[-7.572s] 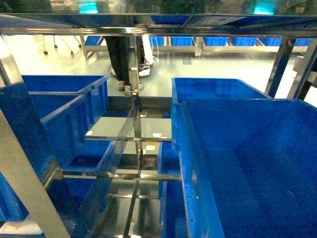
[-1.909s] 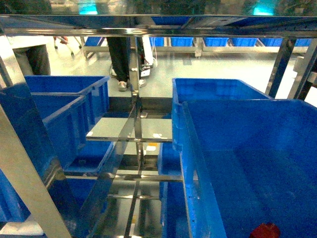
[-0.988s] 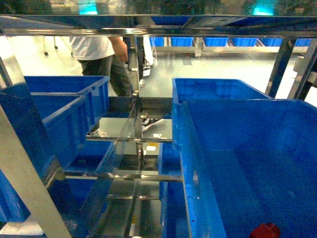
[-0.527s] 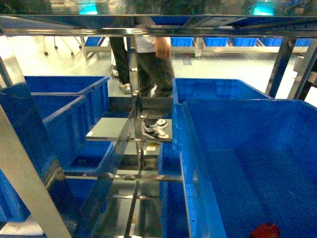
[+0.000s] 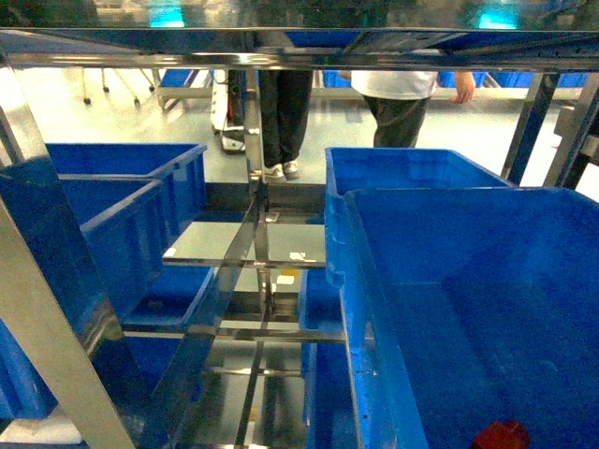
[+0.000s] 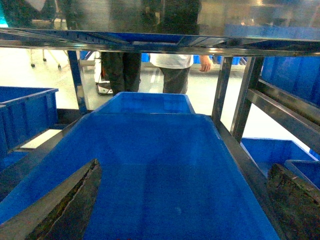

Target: Pick red block from blue box to shelf

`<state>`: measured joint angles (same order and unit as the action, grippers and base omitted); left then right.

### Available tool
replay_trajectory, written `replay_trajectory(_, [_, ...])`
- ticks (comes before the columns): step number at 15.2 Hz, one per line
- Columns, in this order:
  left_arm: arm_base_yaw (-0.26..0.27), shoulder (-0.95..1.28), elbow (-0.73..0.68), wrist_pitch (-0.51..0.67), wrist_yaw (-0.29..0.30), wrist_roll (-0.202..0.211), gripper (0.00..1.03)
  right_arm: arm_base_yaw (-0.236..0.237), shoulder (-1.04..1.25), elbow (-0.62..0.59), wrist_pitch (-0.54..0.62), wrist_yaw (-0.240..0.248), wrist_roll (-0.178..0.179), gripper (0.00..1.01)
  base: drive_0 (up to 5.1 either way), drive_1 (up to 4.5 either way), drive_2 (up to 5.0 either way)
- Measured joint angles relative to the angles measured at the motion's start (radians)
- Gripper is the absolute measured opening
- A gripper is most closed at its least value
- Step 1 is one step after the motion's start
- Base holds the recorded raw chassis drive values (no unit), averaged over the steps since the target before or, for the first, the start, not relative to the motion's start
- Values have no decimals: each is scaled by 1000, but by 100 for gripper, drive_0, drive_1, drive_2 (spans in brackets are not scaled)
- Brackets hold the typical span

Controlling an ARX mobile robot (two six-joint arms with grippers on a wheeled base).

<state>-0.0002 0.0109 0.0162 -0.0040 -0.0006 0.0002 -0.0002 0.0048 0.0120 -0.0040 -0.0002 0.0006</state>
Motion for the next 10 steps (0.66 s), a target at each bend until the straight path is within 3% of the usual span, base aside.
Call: replay_trajectory(10, [0, 0, 0, 0, 0, 0, 98, 0, 0, 0, 0, 0, 0, 98, 0, 0, 0])
